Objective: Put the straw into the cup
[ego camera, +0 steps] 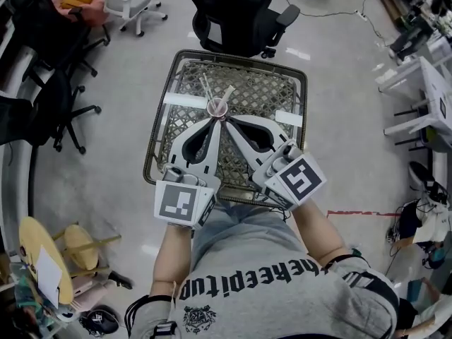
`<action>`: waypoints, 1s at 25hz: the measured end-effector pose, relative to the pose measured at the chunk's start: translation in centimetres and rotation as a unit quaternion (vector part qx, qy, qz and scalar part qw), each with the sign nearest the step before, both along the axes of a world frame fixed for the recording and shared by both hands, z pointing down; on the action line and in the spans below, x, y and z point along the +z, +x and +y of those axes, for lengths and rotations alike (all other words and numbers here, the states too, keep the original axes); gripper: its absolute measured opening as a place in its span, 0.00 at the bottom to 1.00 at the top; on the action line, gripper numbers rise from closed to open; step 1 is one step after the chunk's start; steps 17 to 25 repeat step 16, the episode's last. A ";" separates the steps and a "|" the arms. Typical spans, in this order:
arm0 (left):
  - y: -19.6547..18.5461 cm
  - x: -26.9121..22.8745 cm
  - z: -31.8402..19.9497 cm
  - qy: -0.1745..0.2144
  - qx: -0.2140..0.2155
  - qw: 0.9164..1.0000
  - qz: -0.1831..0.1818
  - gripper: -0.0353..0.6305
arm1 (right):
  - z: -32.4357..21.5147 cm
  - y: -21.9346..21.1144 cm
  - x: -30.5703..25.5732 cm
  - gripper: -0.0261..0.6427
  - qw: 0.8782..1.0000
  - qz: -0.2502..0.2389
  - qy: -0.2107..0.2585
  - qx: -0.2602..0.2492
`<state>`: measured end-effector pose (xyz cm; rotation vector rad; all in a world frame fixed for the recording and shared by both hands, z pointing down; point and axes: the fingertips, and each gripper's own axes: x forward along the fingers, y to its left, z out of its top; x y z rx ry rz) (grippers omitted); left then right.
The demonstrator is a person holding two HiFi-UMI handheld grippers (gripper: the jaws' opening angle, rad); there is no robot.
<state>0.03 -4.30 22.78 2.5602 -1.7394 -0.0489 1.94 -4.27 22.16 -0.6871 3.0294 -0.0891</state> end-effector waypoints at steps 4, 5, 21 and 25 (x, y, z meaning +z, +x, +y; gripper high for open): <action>0.1 0.0 0.4 0.001 -0.006 1.000 -0.002 0.08 | 0.3 0.1 0.0 0.04 1.000 0.001 0.002 -0.005; 0.2 0.0 0.4 0.001 -0.007 1.000 -0.002 0.08 | 0.3 0.2 0.1 0.04 1.000 0.001 0.002 -0.006; 0.6 0.2 1.9 0.004 -0.018 1.000 -0.004 0.08 | 1.7 0.6 0.2 0.04 1.000 -0.003 0.005 -0.016; 0.6 0.2 1.9 0.004 -0.018 1.000 -0.004 0.08 | 1.7 0.6 0.2 0.04 1.000 -0.003 0.005 -0.016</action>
